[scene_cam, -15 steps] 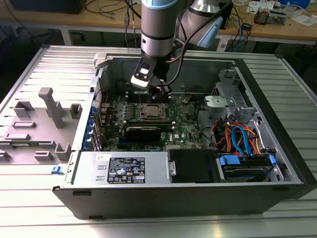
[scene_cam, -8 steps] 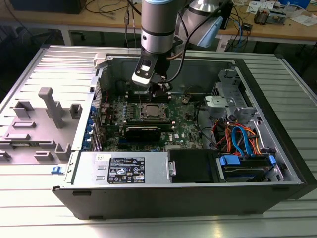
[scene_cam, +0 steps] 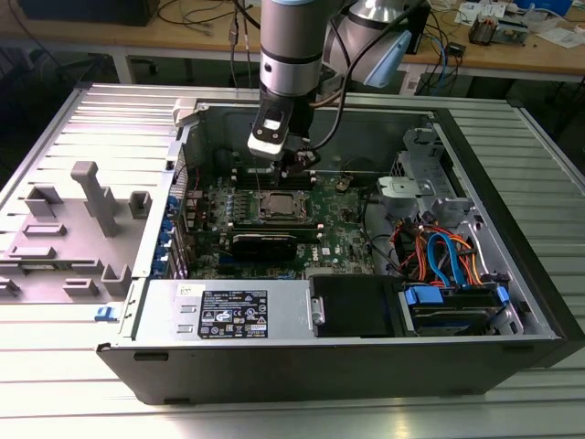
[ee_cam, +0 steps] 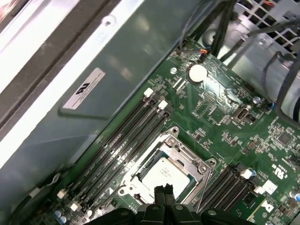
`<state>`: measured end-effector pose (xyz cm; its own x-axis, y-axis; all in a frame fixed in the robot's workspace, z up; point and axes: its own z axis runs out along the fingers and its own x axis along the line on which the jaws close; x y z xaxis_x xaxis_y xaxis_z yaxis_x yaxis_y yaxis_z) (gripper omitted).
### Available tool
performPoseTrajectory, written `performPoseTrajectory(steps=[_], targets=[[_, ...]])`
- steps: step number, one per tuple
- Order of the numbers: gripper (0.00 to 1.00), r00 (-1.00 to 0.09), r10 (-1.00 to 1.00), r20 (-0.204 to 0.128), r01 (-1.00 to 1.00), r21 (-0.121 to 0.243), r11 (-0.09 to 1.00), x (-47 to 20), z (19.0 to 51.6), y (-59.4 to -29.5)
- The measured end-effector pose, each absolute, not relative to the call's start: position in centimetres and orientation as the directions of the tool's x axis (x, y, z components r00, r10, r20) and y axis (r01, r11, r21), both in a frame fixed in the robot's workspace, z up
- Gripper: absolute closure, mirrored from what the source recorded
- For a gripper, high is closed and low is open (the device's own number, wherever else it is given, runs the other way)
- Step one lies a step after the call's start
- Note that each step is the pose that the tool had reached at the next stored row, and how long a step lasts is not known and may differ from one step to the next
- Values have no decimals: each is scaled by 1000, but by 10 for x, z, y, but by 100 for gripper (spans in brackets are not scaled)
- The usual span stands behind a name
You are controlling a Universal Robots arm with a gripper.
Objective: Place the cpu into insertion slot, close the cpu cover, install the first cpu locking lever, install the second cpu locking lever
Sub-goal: 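Install the first cpu locking lever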
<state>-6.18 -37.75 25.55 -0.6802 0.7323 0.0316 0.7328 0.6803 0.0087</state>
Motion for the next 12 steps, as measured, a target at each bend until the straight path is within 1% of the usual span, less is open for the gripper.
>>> performPoseTrajectory(steps=[4, 12], targets=[[89, -724, 689, 32, 690, 9, 724, -62, 255, -378], [89, -731, 682, 32, 683, 9, 731, -62, 255, -377]])
